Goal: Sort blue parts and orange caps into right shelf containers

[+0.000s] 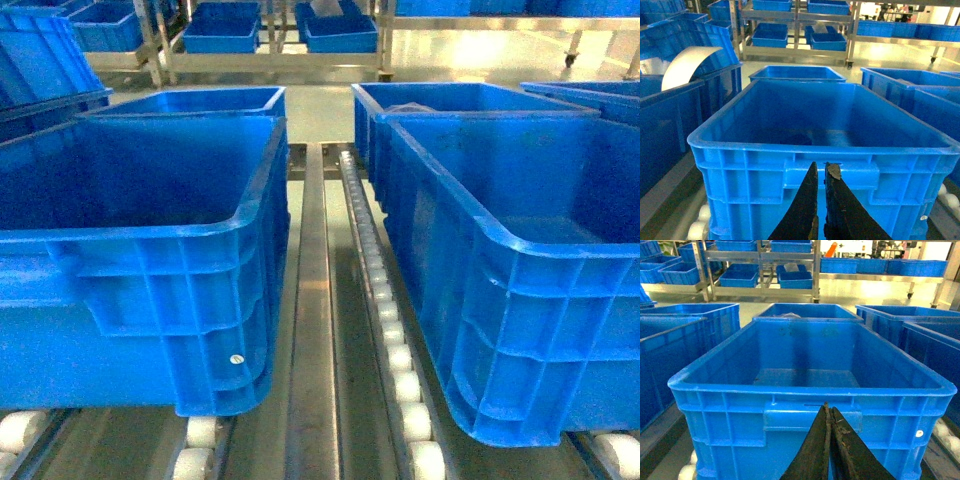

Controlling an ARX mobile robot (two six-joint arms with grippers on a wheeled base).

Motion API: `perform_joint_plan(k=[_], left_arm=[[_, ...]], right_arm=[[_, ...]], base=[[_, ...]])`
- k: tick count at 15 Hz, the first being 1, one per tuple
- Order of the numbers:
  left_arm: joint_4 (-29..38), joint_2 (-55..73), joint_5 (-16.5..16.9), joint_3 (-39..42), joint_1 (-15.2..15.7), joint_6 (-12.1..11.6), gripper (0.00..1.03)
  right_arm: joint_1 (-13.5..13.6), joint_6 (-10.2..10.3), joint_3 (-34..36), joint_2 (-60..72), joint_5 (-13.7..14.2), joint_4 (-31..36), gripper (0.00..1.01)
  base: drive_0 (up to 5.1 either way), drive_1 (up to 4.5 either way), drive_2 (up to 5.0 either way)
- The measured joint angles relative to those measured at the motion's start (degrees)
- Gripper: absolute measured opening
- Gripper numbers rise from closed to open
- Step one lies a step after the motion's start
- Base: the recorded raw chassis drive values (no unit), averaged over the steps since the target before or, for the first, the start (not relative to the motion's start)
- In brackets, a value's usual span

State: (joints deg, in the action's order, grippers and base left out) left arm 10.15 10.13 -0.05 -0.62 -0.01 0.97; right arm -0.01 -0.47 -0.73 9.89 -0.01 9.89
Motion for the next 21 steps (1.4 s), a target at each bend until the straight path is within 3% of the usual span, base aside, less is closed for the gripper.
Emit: perform_joint_plan(k=[2, 10, 17, 18, 21], left_arm=[[-10.67, -7.48, 0.00, 0.00, 0.00, 0.00, 0.02], [-10.40, -9.77, 0.04, -0.02, 0.00, 0.02, 0.03], [-10.40, -9.77, 0.02, -0.02, 0.00, 0.00, 0.87], [-10.40, -9.77, 0.02, -0.02, 0.00, -0.02, 0.99], [-10.40, -9.77, 0.02, -0.02, 0.00, -0.11, 0.98]], right_arm=[[0.00, 0.00, 0.00, -8.70, 0.07, -10.54, 0.02], [0.00, 0.00, 0.00, -9.62, 0.00, -10.16, 0.05], [0.00, 0.02, 0.00, -9.62, 0.00, -10.14, 0.92], [0.00, 0.02, 0.00, -9.62, 0.00, -10.14, 1.00], [0.00, 0.02, 0.00, -9.62, 0.00, -10.16, 0.98]], base=[[0.0, 0.00, 0.0], [0.0, 0.00, 0.0], [0.0, 0.00, 0.0], [0.0, 0.00, 0.0], [0.0, 0.00, 0.0]])
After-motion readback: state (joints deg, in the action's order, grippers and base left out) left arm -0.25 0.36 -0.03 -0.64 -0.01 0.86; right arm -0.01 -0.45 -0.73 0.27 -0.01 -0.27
